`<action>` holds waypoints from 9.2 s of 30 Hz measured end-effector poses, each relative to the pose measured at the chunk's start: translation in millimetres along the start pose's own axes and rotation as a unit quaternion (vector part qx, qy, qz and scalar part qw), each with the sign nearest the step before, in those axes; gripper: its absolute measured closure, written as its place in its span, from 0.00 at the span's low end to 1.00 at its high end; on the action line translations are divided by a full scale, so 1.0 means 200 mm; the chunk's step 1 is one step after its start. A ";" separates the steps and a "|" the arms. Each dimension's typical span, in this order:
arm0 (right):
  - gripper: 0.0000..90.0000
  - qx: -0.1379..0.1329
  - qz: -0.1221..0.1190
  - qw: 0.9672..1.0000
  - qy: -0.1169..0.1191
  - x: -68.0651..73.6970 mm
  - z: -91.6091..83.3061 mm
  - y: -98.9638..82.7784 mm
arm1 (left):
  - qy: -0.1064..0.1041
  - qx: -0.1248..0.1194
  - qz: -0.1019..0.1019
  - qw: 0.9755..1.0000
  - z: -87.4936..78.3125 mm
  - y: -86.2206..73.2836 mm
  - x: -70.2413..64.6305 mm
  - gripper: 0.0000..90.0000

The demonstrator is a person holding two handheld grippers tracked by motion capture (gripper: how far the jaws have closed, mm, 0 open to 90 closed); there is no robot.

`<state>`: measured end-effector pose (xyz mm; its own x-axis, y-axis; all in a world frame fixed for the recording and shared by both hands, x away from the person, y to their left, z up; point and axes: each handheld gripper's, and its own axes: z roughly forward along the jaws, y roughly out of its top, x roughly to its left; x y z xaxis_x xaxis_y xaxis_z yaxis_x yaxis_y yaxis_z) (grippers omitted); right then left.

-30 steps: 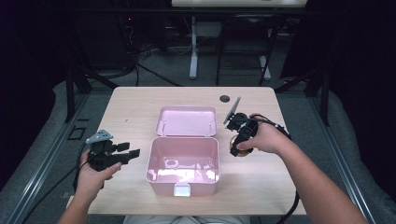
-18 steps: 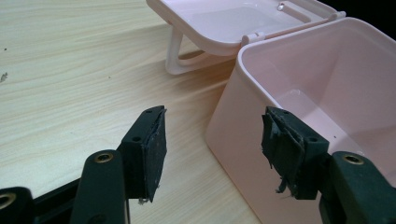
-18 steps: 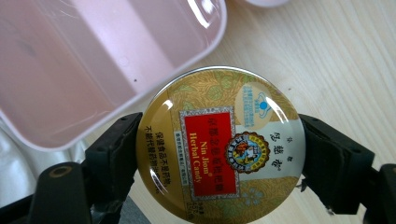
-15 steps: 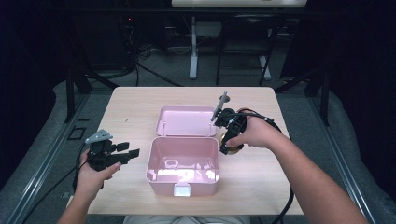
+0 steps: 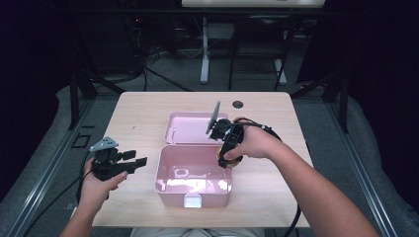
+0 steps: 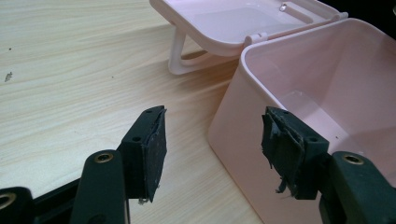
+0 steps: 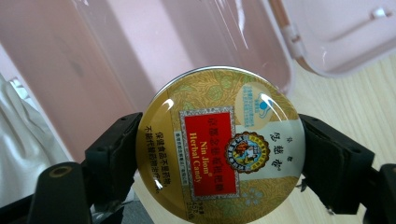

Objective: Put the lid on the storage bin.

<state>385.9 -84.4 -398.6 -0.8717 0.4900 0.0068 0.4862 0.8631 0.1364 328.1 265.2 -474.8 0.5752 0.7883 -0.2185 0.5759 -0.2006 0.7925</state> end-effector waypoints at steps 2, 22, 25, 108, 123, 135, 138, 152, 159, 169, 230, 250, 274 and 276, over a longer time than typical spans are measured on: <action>0.22 -0.001 -0.007 1.000 0.001 0.02 0.01 0.02 | 0.000 0.000 0.000 1.000 0.00 0.00 0.00 0.45; 0.22 0.003 -0.118 0.993 0.023 0.17 0.13 0.13 | -0.001 0.000 0.001 1.000 0.00 0.00 0.00 0.45; 0.22 0.003 -0.151 0.988 0.022 0.19 0.15 0.13 | -0.002 0.004 0.002 1.000 0.00 0.00 0.00 0.45; 0.22 0.033 -0.228 0.973 0.012 0.16 0.58 0.07 | -0.001 0.015 0.002 1.000 0.03 -0.02 0.00 0.45; 0.21 0.032 -0.215 0.976 0.006 0.15 0.59 0.08 | -0.001 0.012 0.001 1.000 0.03 -0.02 -0.01 0.45; 0.19 -0.003 -0.199 0.980 0.016 0.14 0.51 0.07 | -0.001 0.014 0.002 1.000 0.03 -0.02 -0.01 0.45; 0.20 -0.014 -0.199 0.980 0.015 0.15 0.46 0.07 | -0.002 0.015 0.001 1.000 0.03 -0.02 -0.01 0.45; 0.24 -0.052 -0.120 0.991 -0.015 0.10 0.21 0.05 | 0.002 0.023 0.023 0.999 0.04 -0.01 -0.05 0.34; 0.16 -0.071 -0.080 0.994 -0.018 0.05 0.17 0.03 | -0.004 0.048 0.038 0.998 0.07 0.00 -0.09 0.29; 0.19 -0.100 -0.040 0.994 -0.032 -0.05 0.12 0.01 | -0.010 0.034 0.037 0.999 0.06 0.01 -0.09 0.31; 0.64 -0.208 0.228 0.950 -0.043 -0.41 0.14 -0.02 | -0.058 0.060 0.086 0.993 0.07 0.02 -0.25 0.79; 0.65 -0.201 0.319 0.924 -0.059 -0.61 0.33 0.05 | -0.059 0.060 0.089 0.992 0.07 0.02 -0.25 0.80; 0.79 -0.190 0.397 0.897 -0.046 -0.69 0.38 0.14 | -0.059 0.059 0.090 0.992 0.07 0.02 -0.26 0.80; 0.78 -0.190 0.396 0.897 -0.048 -0.69 0.39 0.14 | -0.060 0.060 0.089 0.992 0.07 0.02 -0.25 0.80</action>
<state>524.9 -117.5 -473.1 -0.2442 0.9551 0.1680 0.8787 0.1446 0.4549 309.1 216.5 -468.5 0.7347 0.6611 -0.1522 0.5192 -0.4036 0.7533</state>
